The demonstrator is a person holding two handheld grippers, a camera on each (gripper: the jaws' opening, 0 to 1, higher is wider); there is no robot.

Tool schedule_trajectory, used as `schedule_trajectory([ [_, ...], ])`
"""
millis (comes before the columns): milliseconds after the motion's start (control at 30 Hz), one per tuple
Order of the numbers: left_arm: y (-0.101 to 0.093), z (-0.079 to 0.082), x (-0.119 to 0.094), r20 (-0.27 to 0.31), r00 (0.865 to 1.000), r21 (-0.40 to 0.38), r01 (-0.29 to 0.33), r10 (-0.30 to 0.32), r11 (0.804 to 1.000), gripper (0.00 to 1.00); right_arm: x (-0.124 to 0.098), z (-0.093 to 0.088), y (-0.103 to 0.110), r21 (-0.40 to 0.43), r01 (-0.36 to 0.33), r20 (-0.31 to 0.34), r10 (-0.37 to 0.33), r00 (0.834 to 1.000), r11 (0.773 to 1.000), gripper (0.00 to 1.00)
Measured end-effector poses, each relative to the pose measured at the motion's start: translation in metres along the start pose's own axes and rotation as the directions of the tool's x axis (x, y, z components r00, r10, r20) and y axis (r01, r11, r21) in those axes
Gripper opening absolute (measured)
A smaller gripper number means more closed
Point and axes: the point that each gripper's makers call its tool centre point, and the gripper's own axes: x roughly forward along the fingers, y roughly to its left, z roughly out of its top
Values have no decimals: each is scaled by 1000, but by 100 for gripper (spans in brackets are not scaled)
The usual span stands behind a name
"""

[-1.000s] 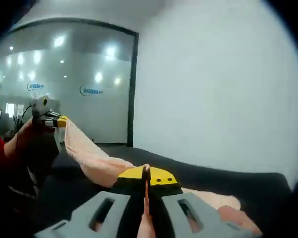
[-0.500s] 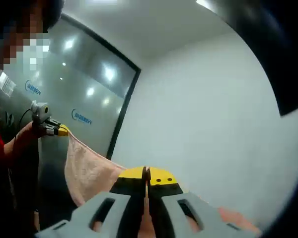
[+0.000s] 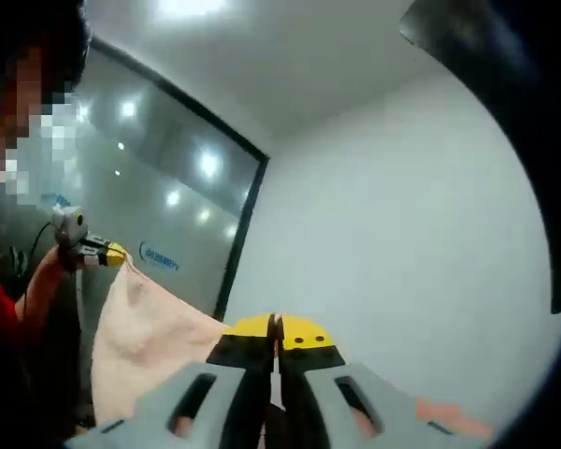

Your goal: Fold the towel on the table until its edges align and the towel forms a compact rectangular stack.

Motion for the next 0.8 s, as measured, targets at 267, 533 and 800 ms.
schedule_trajectory([
  [267, 11, -117, 32, -206, 978, -86, -9, -9, 996, 0, 78, -148, 2, -2, -47, -278, 45, 959, 999, 0],
  [533, -16, -280, 85, -434, 899, -159, -23, -49, 987, 0, 112, -302, 14, 49, -34, -530, 55, 846, 998, 0],
  [800, -99, -410, 95, -501, 833, -395, 21, -234, 918, 35, 79, -374, 5, 3, 24, -667, -16, 745, 1000, 31],
])
